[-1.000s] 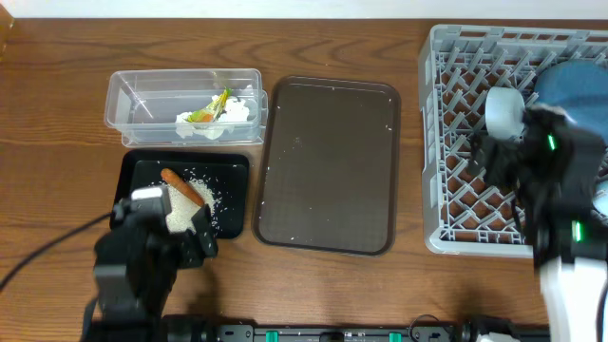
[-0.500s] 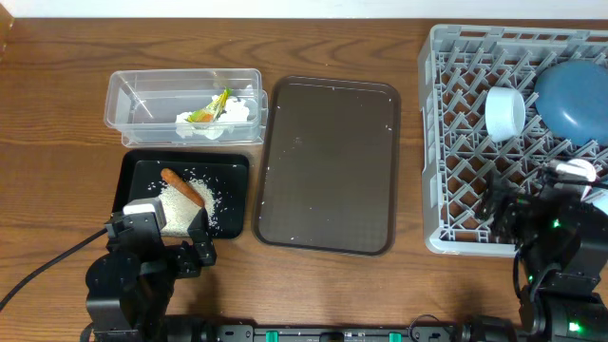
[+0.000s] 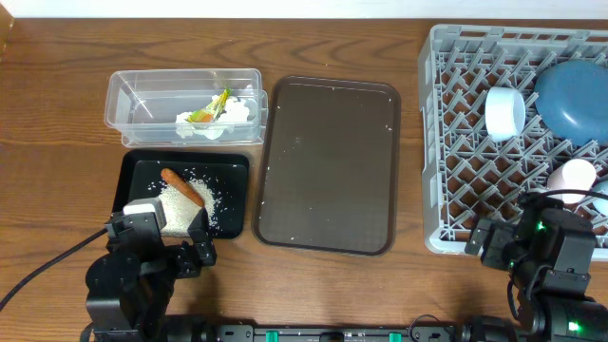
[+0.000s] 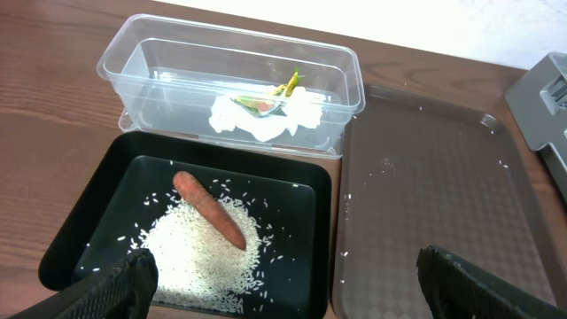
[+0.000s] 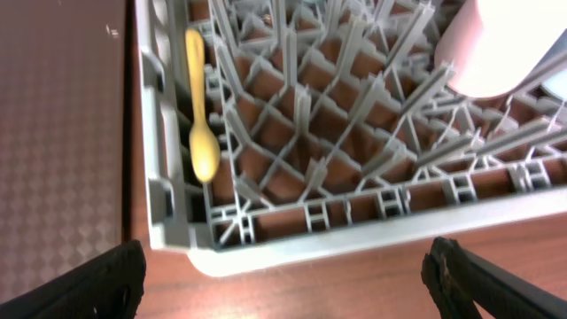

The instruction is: Sort waste into correct bins and load items into the dishwasher rack

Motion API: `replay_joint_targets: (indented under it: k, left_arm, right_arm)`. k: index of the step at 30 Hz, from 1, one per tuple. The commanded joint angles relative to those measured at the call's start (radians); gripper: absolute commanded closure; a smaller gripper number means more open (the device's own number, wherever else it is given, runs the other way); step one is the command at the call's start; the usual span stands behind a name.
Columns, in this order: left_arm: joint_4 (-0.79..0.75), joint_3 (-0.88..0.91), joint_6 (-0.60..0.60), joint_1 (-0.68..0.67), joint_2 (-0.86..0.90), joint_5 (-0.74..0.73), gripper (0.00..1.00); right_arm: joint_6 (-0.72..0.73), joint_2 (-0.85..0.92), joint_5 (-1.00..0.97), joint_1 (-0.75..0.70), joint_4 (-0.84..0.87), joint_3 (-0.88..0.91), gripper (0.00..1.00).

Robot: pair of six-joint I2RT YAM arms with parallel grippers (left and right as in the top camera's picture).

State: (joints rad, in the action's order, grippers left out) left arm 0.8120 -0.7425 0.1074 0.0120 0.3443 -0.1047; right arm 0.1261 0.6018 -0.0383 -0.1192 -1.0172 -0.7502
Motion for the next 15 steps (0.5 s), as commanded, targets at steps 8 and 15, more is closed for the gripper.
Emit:
replay_joint_targets:
  k: [8,15]
  left_arm:
    - [0.003,0.008,-0.006,0.004,-0.003,0.008,0.04]
    - [0.003,0.008,-0.006,0.004,-0.003,0.008,0.04]
  right_arm:
    - [0.011,-0.001,-0.01,0.005,-0.035,0.003,0.01]
    - [0.011,-0.002,-0.01,0.005,-0.035,0.007,0.01]
